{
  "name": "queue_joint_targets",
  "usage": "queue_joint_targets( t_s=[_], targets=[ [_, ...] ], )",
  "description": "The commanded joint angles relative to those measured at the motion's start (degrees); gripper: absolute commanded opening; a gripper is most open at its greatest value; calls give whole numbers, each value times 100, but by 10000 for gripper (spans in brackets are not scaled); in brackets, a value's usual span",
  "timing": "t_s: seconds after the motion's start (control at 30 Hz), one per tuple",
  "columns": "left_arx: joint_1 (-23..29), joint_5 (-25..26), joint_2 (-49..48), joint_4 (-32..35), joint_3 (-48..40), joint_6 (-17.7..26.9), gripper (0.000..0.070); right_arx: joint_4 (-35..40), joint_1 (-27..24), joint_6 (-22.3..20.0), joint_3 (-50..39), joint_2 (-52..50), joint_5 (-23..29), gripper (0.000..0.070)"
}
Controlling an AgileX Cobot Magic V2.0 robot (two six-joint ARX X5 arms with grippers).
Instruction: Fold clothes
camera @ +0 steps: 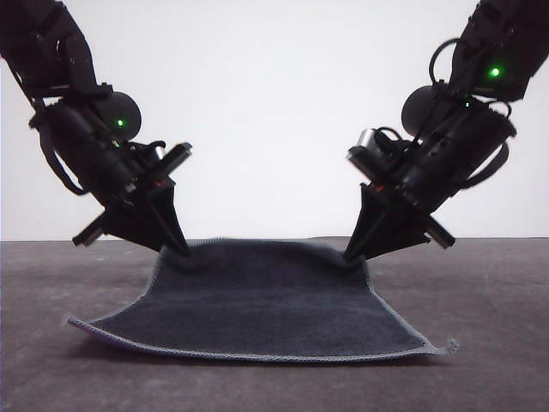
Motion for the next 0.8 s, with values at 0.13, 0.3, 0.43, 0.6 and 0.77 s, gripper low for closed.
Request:
queue_joint_targets(
  t_s=[0.13,0.3,0.43,0.6,0.77],
  targets=[
    [-26,87,146,-967,315,561,4,-1224,-9,-772,396,98,-297,0],
    [-36,98,146,-1619,326,816,4,-1610,-1,-873,404,98,-594,0],
    [-84,157,146,-2031,326,961,4,-2027,45,-1052,404,98,-666,0],
    [-166,357,146,-2455,326,1136,4,-2523,107,-1267,404,98,-739,0],
    [-277,382,146,-2858,326,1256,4,-2892,185,-1307,404,98,-738,0]
  ],
)
